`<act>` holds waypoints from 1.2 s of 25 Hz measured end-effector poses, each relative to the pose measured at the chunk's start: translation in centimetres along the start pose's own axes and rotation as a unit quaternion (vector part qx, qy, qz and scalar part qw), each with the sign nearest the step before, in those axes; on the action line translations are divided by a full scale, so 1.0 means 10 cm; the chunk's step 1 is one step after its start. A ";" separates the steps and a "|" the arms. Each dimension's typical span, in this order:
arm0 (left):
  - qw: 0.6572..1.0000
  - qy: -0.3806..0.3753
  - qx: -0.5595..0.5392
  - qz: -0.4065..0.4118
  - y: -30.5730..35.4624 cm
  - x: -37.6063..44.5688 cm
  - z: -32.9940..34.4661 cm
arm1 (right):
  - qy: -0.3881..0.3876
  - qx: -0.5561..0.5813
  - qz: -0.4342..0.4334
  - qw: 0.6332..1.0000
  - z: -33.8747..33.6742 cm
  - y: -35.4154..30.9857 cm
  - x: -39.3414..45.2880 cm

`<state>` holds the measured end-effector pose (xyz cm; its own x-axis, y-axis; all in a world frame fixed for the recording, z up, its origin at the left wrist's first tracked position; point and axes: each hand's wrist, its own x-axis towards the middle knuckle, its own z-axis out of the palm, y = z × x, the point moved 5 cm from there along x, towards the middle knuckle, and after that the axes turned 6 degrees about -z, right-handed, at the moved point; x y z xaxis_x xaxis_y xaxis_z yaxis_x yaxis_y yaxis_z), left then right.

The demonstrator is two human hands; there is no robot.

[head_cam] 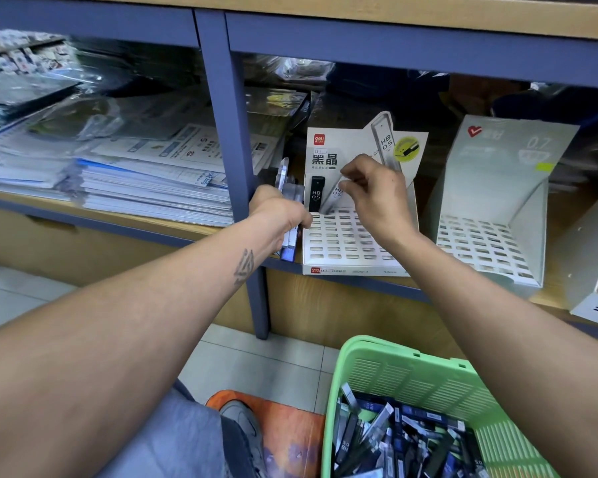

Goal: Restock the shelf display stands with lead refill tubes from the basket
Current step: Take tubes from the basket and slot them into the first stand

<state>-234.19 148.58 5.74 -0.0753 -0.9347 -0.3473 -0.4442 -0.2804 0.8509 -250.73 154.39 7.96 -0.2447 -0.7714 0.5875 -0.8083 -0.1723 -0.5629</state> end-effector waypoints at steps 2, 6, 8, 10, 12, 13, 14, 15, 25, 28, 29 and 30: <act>1.000 0.002 0.010 0.002 0.00 0.00 0.01 | -0.005 -0.010 -0.014 1.000 0.03 0.03 0.03; 1.000 0.001 0.004 0.000 0.01 0.03 0.00 | -0.013 -0.007 -0.030 0.999 0.06 0.04 0.08; 1.000 0.000 0.005 -0.001 0.00 0.04 0.01 | -0.009 -0.015 -0.034 0.999 0.06 0.05 0.08; 1.000 0.001 0.003 0.000 0.00 0.05 0.02 | -0.016 -0.012 -0.022 1.000 0.08 0.09 0.09; 1.000 -0.001 0.003 0.002 0.00 0.06 0.03 | -0.032 -0.002 -0.026 0.999 0.10 0.09 0.12; 1.000 0.000 0.003 0.002 -0.01 0.07 0.03 | -0.033 -0.012 -0.043 0.998 0.11 0.08 0.14; 1.000 0.000 0.002 0.003 -0.01 0.08 0.04 | -0.025 -0.038 -0.069 0.997 0.11 0.06 0.16; 1.000 0.002 0.001 0.004 -0.01 0.08 0.04 | -0.014 -0.076 -0.094 0.993 0.12 0.03 0.17; 0.998 0.011 -0.064 0.005 0.07 0.01 -0.08 | -0.118 -0.197 -0.040 0.973 0.21 -0.02 -0.06; 0.987 -0.027 -0.161 -0.001 0.16 -0.04 -0.11 | -0.074 0.132 0.133 0.980 0.12 -0.04 -0.16; 0.981 -0.037 -0.192 0.001 0.18 -0.07 -0.11 | -0.122 0.260 0.203 0.936 0.15 -0.09 -0.23; 0.976 -0.043 -0.212 0.004 0.19 -0.11 -0.09 | -0.197 0.346 0.251 0.882 0.19 -0.18 -0.32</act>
<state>-234.14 148.88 8.10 -0.1603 -0.9206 -0.3560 -0.0352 -0.3551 0.9342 -247.47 155.98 6.00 -0.1631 -0.9866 -0.0073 -0.0979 0.0235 -0.9949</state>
